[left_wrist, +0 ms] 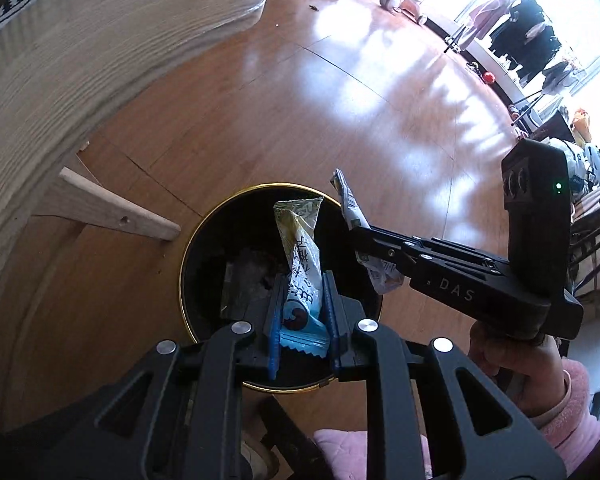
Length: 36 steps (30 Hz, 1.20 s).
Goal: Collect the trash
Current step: 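Carry both wrappers to the black bin and open both tools, then return both tools to the table over the remaining trash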
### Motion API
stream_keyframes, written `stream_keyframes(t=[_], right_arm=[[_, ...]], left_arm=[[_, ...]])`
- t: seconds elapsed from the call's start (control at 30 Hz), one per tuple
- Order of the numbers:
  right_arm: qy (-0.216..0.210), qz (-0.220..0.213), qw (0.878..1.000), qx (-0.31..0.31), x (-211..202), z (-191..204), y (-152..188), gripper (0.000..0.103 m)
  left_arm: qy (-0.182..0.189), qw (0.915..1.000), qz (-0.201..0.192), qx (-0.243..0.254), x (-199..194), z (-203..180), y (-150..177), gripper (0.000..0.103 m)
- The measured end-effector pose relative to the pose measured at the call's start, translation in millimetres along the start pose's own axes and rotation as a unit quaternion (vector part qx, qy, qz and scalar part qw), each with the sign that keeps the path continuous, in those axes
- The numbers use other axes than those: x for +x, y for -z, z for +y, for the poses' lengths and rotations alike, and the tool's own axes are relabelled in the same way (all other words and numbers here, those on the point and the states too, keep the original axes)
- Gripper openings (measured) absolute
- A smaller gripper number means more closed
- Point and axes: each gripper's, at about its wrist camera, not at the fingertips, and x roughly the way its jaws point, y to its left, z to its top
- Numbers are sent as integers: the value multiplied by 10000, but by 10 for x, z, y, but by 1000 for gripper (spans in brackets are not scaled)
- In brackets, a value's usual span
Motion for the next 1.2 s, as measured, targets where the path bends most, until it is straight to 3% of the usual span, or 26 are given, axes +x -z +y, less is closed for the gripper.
stream_keyframes(t=[0.1,0.17,0.2,0.23,0.27,0.3,0.37,0.43,0.47,0.53,0.67,0.8,0.9,0.93,1.0,1.1,1.13,1.2], right_arm=[[-10,30,10000,86,5,0,-24,8],[-51,52,9994,335,-23,-61,-65,10],[-53,121,9986,515,-36,-105,-96,23],[21,177,9974,698,-49,-155,-119,41],[124,153,9964,821,-84,-200,-132,84],[186,-41,9961,862,-152,-216,-139,95],[443,-343,9947,866,-275,-208,-146,96],[723,-558,9917,909,-353,-213,-144,96],[1005,-684,9883,916,-385,-201,-144,96],[1394,-966,9824,785,-443,-131,-141,96],[2103,-1617,9641,119,-529,269,-152,96],[1914,-1734,9659,-166,-519,653,-338,96],[1515,-1820,9710,-327,-497,1121,-567,96],[1387,-1861,9717,-446,-486,1309,-643,96],[1184,-1921,9712,-760,-444,1717,-757,96],[901,-1949,9671,-1361,-269,2382,-872,96],[783,-1925,9640,-1660,-155,2657,-893,96],[585,-1836,9557,-2225,86,3132,-896,96]], left_arm=[[27,10000,44,5,41,-9,-20,19],[-80,9999,107,16,68,-16,-18,50],[-179,9998,119,21,75,-19,-14,94],[-254,9996,75,35,78,-34,-12,96],[-291,9995,-12,125,35,-54,-14,96],[-275,9995,-41,180,-6,-73,-15,96],[-214,9990,-249,304,-198,-101,-69,96],[-313,9961,-737,382,-506,-87,-111,97],[-495,9914,-1120,471,-763,-59,-137,97],[-729,9840,-1521,571,-1102,20,-148,97],[-1190,9699,-2099,322,-1819,501,-48,97],[-1601,9555,-2447,-378,-2382,1260,331,97],[-2242,9359,-2517,-1018,-2722,1931,757,97],[-2484,9258,-2508,-1352,-2851,2243,959,97],[-2725,9104,-2498,-1857,-3031,2690,1260,97],[-3053,8756,-2578,-2714,-3375,3421,1720,97],[-3182,8605,-2612,-3001,-3494,3690,1876,97],[-3326,8436,-2615,-3307,-3623,4013,1999,97]])
